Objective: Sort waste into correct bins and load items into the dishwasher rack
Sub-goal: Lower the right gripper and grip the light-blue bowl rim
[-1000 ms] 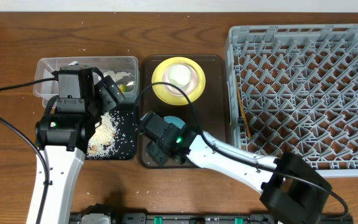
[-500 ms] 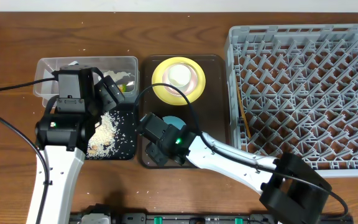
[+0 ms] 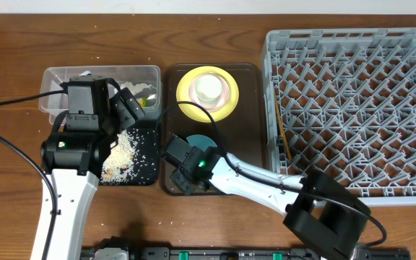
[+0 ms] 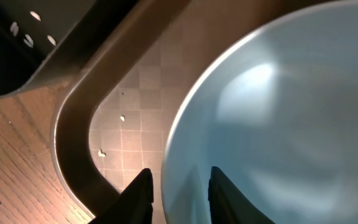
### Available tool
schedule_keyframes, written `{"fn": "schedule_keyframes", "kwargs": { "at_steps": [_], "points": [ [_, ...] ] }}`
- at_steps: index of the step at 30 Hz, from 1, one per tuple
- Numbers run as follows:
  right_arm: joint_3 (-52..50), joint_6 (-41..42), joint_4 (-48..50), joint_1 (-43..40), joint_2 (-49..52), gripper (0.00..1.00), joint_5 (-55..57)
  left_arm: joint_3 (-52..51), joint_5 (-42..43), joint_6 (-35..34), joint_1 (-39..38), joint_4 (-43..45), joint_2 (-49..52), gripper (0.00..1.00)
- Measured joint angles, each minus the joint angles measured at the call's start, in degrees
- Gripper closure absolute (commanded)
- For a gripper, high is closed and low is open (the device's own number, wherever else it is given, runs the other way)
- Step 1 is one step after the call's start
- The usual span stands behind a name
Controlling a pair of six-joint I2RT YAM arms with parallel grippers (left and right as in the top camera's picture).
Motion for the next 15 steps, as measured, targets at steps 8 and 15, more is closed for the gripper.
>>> {"fn": "schedule_keyframes", "kwargs": {
  "at_steps": [8,15],
  "points": [
    [0.0,0.0,0.0,0.0,0.0,0.84,0.0,0.0,0.0,0.0,0.0,0.0,0.0,0.04],
    [0.0,0.0,0.3,0.0,0.0,0.93,0.6,0.0,0.0,0.0,0.0,0.0,0.0,0.05]
  ]
}}
